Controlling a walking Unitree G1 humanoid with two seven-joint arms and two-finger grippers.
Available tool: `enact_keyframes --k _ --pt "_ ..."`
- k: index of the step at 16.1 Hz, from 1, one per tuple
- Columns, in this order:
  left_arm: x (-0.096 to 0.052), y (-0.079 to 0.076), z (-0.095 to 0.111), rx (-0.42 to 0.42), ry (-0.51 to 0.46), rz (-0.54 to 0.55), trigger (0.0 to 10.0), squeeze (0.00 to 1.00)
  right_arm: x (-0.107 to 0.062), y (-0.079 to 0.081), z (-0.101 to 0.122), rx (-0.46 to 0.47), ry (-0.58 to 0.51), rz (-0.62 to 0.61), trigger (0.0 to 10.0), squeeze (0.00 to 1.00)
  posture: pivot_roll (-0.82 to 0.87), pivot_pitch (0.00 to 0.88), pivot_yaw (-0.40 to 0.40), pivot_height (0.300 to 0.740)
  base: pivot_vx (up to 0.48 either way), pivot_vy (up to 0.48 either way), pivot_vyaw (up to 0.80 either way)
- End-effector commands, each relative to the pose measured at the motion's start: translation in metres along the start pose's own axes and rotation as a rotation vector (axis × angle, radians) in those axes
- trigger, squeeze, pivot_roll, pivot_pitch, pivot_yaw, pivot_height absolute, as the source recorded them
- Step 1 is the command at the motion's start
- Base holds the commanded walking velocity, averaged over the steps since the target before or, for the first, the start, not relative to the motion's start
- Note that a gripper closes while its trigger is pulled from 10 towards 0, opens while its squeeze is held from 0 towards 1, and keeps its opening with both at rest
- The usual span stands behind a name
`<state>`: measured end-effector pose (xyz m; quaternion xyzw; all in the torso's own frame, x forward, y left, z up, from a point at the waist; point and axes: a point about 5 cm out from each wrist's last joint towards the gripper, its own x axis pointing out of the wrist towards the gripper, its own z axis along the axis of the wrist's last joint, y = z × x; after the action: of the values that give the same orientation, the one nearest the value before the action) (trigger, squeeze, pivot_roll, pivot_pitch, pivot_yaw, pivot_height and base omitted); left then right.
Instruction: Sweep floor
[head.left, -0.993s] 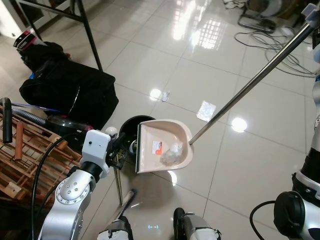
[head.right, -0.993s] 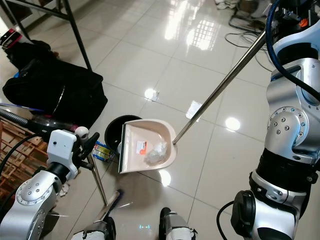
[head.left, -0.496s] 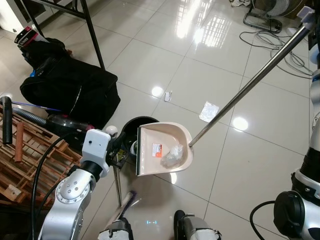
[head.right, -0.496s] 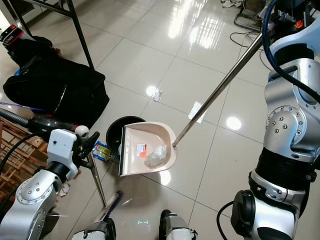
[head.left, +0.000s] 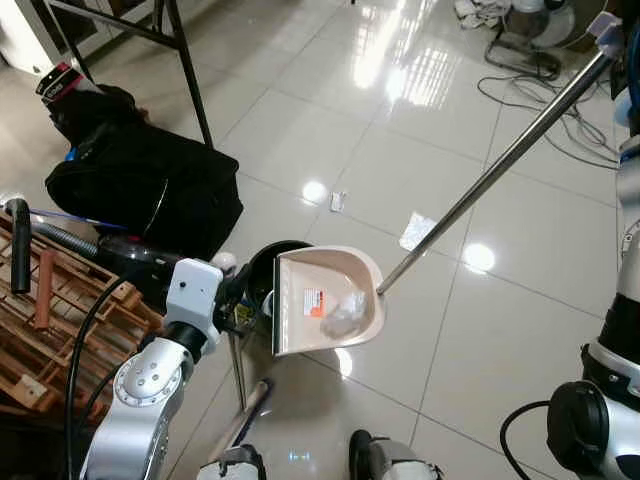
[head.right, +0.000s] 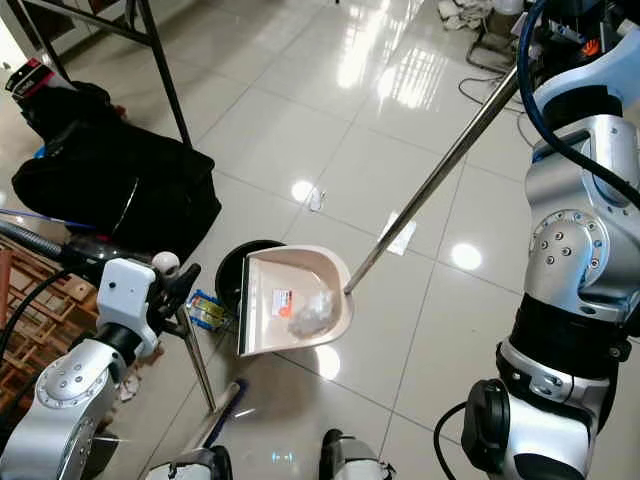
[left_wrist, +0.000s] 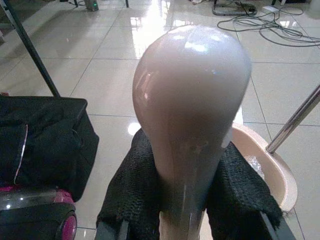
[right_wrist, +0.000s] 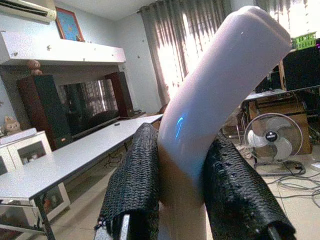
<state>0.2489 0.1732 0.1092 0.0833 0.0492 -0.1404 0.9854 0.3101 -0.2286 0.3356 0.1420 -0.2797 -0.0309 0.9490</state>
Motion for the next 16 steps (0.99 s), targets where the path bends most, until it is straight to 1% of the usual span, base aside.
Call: enact_keyframes --k 1,16 --pt "-0.0002 -0.0001 -0.0019 0.0 0.002 0.003 10.0 0.0 0.0012 0.0017 0.0126 0.015 -0.058 0.011 10.0 0.0 -0.1 0.155 -0.044 0.74 0.398 0.0 0.0" --pt "0.0032 -0.0015 -0.0023 0.003 -0.004 -0.01 10.0 0.0 -0.0004 0.0017 0.0134 0.014 -0.067 0.009 10.0 0.0 -0.1 0.137 -0.033 0.74 0.382 0.0 0.0"
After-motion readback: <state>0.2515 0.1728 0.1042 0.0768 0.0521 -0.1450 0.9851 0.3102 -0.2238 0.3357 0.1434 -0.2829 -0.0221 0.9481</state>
